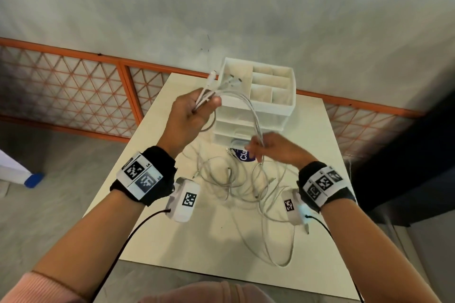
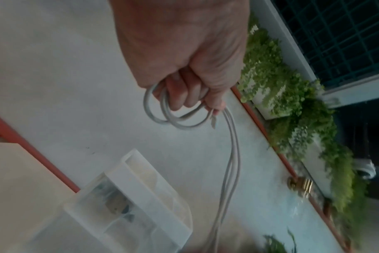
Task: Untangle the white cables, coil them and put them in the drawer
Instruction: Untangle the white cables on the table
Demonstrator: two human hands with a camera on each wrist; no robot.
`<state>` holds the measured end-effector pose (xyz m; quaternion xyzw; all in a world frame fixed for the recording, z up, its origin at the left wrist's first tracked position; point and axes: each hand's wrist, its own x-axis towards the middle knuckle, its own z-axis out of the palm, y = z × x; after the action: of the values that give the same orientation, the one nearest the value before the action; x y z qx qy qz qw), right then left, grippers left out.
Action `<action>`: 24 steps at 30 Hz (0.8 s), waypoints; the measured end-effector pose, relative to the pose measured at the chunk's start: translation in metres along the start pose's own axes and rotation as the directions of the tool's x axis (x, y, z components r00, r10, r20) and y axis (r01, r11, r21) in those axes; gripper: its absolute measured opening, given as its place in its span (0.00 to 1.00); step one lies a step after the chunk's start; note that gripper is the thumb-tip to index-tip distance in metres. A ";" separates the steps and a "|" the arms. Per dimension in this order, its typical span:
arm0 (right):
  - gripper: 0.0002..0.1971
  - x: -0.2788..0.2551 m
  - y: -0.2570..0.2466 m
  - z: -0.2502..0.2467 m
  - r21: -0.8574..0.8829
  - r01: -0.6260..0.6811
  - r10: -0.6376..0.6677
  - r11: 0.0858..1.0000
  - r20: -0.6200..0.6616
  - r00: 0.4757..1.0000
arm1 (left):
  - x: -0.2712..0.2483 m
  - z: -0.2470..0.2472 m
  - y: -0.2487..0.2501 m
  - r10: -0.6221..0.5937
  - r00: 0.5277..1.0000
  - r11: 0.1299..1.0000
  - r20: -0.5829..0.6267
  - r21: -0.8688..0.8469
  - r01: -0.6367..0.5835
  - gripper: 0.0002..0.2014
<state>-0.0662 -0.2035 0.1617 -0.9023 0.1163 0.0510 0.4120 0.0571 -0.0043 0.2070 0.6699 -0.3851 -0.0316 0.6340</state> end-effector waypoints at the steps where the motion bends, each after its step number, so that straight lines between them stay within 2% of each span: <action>1: 0.16 0.000 0.019 0.009 -0.022 -0.043 0.044 0.999 0.043 0.998 | 0.002 -0.003 0.004 0.006 0.999 0.999 -0.048 -0.036 -0.008 0.10; 2: 0.17 -0.002 0.036 0.018 -0.018 -0.078 0.079 0.997 0.048 0.996 | 0.003 -0.006 0.006 0.008 0.996 0.999 -0.090 -0.049 -0.012 0.10; 4: 0.19 -0.006 0.061 0.028 0.059 -0.108 0.110 0.992 -0.026 0.994 | 0.006 -0.012 -0.001 0.001 0.991 1.000 -0.136 -0.006 -0.002 0.12; 7: 0.20 -0.010 0.060 0.021 0.153 -0.091 0.119 0.984 -0.187 0.975 | 0.001 -0.015 -0.028 -0.142 0.972 0.984 -0.186 0.080 0.159 0.19; 9: 0.20 -0.013 0.044 0.009 0.250 -0.051 0.122 0.967 -0.280 0.952 | -0.006 -0.015 -0.049 -0.259 0.940 0.936 -0.221 0.183 0.301 0.16; 12: 0.17 -0.022 0.017 -0.013 0.343 0.036 0.109 0.939 -0.395 0.912 | -0.016 -0.019 -0.067 -0.427 0.865 0.809 -0.262 0.317 0.495 0.05; 13: 0.18 -0.024 0.010 -0.020 0.332 0.052 0.103 0.942 -0.431 0.897 | -0.019 -0.021 -0.068 -0.464 0.842 0.776 -0.275 0.332 0.536 0.06; 15: 0.24 -0.024 -0.001 -0.031 0.320 0.028 0.135 0.947 -0.476 0.869 | -0.023 -0.021 -0.067 -0.503 0.816 0.748 -0.285 0.329 0.576 0.17; 17: 0.28 -0.021 -0.009 -0.036 0.191 -0.037 0.127 0.981 -0.481 0.868 | -0.024 -0.017 -0.059 -0.489 0.839 0.795 -0.240 0.272 0.542 0.22; 20: 0.27 -0.019 -0.020 -0.026 -0.093 -0.083 0.047 0.992 -0.338 0.940 | -0.025 -0.004 -0.041 -0.370 0.929 0.921 -0.029 0.116 0.371 0.20; 22: 0.26 -0.017 -0.027 -0.014 -0.144 -0.064 0.032 0.987 -0.218 0.976 | -0.024 0.007 -0.028 -0.274 0.956 0.960 0.102 0.093 0.265 0.15; 24: 0.27 -0.013 -0.037 -0.004 -0.134 -0.032 0.012 0.990 -0.145 0.989 | -0.023 0.022 -0.018 -0.232 0.957 0.971 0.172 0.098 0.218 0.14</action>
<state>-0.0695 -0.1809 0.1940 -0.9283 0.1520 -0.0015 0.3394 0.0375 -0.0114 0.1764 0.7277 -0.3638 -0.1496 0.5619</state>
